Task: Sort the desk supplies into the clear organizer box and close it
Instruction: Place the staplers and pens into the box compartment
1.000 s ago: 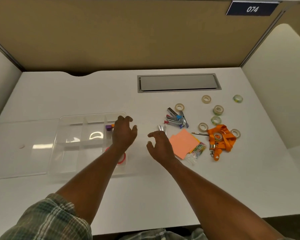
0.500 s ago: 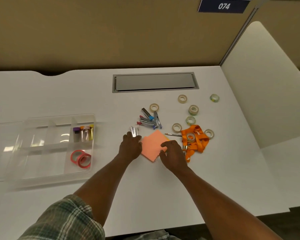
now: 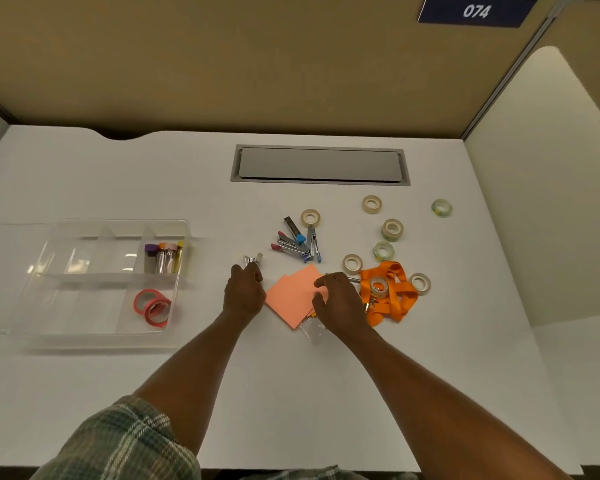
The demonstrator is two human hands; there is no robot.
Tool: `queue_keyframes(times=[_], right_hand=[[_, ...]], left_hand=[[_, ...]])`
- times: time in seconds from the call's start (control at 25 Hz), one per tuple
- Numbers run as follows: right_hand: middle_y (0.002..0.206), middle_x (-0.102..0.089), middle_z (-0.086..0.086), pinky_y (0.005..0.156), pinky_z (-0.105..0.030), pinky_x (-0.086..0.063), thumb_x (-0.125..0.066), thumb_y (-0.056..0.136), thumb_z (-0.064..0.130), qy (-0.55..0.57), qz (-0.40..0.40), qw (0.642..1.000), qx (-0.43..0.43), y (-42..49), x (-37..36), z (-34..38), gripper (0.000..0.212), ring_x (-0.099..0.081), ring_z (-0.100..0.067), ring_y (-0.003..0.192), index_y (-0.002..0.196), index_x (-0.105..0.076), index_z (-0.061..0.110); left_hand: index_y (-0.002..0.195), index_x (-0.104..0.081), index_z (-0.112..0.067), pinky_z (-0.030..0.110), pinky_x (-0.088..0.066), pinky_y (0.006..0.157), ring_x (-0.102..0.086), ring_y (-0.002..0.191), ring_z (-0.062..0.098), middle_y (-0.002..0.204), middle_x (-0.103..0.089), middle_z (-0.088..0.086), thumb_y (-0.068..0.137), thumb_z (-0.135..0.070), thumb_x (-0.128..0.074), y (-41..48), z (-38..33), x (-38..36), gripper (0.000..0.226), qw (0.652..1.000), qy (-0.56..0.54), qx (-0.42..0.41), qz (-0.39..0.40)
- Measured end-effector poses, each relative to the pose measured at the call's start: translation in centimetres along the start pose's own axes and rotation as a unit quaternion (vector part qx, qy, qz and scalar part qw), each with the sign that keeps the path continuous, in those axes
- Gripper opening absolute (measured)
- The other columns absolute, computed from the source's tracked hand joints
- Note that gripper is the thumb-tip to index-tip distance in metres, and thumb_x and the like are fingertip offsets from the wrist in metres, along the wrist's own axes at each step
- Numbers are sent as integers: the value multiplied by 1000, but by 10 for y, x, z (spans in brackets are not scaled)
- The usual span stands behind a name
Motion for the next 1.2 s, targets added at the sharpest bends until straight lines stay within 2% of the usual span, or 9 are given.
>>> queue_keyframes(times=[0.16, 0.24, 0.32, 0.44, 0.56, 0.8, 0.92, 1.04, 1.2], right_hand=[[132, -55, -7, 97, -34, -45, -59, 91, 16, -20, 14, 1000, 20, 31, 7, 15, 31, -54, -25, 120, 121, -65, 13], [143, -48, -8, 101, -36, -42, -58, 90, 14, -38, 33, 998, 33, 46, 6, 26, 38, -49, -29, 126, 127, -62, 14], [151, -40, -9, 102, -40, -42, -55, 89, 15, -63, 69, 995, 39, 59, 0, 36, 46, -44, -31, 131, 135, -57, 17], [153, -35, -13, 99, -44, -45, -50, 92, 18, -178, 111, 975, 67, 70, -13, 49, 50, -43, -33, 129, 142, -50, 22], [143, -43, -15, 93, -41, -46, -44, 96, 18, -301, 83, 941, 130, 72, -17, 63, 44, -46, -33, 125, 139, -52, 22], [147, -41, -19, 90, -40, -47, -38, 100, 12, -366, 67, 913, 167, 70, -30, 71, 35, -44, -36, 131, 127, -61, 11], [148, -40, -20, 92, -43, -51, -39, 100, 7, -301, 77, 933, 180, 70, -34, 72, 36, -45, -40, 131, 127, -62, 11], [130, -52, -19, 89, -42, -51, -45, 98, 6, -161, 29, 975, 150, 72, -24, 76, 30, -58, -37, 112, 119, -65, 12], [108, -68, -15, 84, -36, -49, -57, 93, 9, 56, -77, 995, -23, 74, -11, 73, 16, -65, -32, 96, 99, -71, 12]], left_hand=[[84, -56, -5, 41, -49, 76, -62, 88, 37, 92, -65, 20, 85, -2, -55, -5, 23, 4, 3, 986, -134, 102, -11], [80, -51, -13, 45, -54, 80, -64, 85, 33, 91, -66, 18, 84, -3, -58, -15, 37, 2, 13, 960, -224, 167, -1], [81, -48, -15, 42, -56, 74, -63, 73, 28, 88, -65, 16, 85, -3, -62, -26, 46, 1, 18, 929, -307, 207, 3], [84, -48, -12, 33, -56, 64, -63, 67, 24, 84, -63, 14, 86, -1, -64, -38, 52, 4, 20, 898, -381, 220, 4], [85, -48, -11, 31, -56, 61, -63, 65, 25, 80, -63, 15, 87, 1, -65, -48, 56, 6, 21, 875, -425, 230, -2], [85, -49, -10, 35, -59, 65, -64, 63, 27, 80, -64, 18, 87, 2, -64, -60, 64, 9, 20, 858, -451, 247, 5], [87, -49, -10, 35, -58, 64, -64, 67, 29, 81, -65, 18, 88, 1, -64, -60, 63, 11, 19, 847, -470, 247, 25], [89, -50, -10, 38, -59, 69, -65, 70, 30, 83, -65, 18, 89, 1, -63, -57, 62, 14, 17, 839, -485, 241, 55], [93, -50, -10, 41, -60, 75, -66, 71, 32, 85, -65, 19, 90, 1, -62, -49, 67, 29, 16, 830, -502, 226, 94]])
Point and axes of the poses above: each hand's wrist, its own y-axis towards the middle knuckle, its own x-axis out of the back of the hand, z = x × y, the point moved 9 cm from there along y, towards the middle knuckle
